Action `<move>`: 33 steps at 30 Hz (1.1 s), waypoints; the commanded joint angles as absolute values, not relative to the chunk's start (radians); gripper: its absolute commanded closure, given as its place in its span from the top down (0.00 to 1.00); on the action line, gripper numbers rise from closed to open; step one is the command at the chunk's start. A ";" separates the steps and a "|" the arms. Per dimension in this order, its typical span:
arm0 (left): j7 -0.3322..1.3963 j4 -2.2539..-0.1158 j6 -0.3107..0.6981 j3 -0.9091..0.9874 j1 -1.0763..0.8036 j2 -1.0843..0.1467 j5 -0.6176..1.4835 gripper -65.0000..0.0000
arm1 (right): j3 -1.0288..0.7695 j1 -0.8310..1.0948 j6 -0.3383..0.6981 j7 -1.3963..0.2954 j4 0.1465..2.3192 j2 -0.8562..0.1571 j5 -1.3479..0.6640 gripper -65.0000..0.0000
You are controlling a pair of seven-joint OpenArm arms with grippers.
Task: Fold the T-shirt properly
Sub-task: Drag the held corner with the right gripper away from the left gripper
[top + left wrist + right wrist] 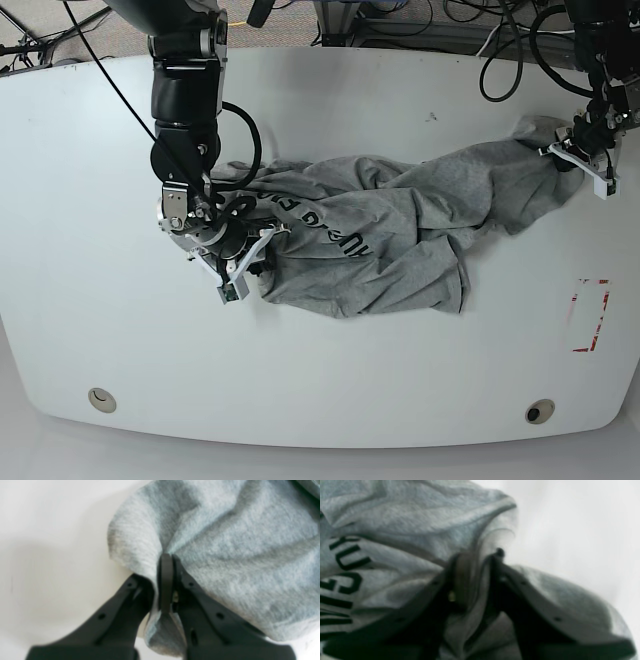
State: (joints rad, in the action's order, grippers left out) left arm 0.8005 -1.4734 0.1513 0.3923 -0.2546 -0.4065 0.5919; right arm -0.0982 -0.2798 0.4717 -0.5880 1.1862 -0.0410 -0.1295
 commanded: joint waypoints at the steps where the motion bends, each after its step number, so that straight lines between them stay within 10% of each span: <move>1: 0.806 -1.481 0.151 0.397 -0.252 -0.426 0.588 0.00 | -0.097 -0.328 0.475 -0.567 1.191 -0.044 -0.137 0.41; 5: 0.806 -1.481 0.151 0.397 -0.252 -0.426 0.588 0.00 | -0.097 -0.372 0.475 -0.565 1.124 -0.047 -0.139 0.55; 19: 0.806 -1.481 0.151 0.397 -0.252 -0.423 0.588 0.00 | -0.148 -0.542 0.475 -0.403 0.702 -0.064 -0.137 0.56; 33: 0.806 -1.481 0.151 0.363 -0.252 -0.420 0.588 0.00 | -0.162 -0.407 0.481 -0.693 1.171 -0.070 -0.140 0.55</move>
